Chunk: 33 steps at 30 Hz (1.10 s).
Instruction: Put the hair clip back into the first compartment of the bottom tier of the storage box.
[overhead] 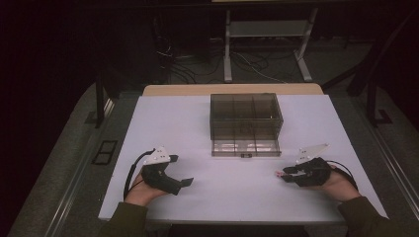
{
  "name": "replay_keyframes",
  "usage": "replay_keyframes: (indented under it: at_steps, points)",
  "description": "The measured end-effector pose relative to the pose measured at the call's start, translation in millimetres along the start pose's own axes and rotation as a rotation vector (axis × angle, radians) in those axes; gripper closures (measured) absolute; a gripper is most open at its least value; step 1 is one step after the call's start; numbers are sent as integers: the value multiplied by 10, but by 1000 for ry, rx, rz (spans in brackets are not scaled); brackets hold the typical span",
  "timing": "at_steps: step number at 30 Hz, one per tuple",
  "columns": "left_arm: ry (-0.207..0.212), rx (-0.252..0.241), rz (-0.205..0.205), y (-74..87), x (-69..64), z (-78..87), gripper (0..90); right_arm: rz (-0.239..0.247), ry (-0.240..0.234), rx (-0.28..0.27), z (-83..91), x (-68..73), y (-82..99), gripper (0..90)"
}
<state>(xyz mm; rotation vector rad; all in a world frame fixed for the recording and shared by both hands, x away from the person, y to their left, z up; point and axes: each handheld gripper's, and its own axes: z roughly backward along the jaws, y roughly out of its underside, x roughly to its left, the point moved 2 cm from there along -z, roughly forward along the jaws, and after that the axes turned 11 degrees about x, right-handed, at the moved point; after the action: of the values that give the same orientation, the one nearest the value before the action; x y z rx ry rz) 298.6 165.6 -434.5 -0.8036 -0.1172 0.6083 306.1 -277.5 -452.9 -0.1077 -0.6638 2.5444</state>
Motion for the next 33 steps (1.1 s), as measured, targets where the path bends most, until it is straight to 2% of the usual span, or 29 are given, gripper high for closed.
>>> replay_keyframes:
  at_steps: [19, 33]
  points:
    - [-5, 8, -7, -1, -7, -14, 0, -27, -1, -72, 139, -6, -35, 670]
    - [7, 7, -6, -1, -20, -39, 0, -52, -17, -129, 194, -61, -131, 669]
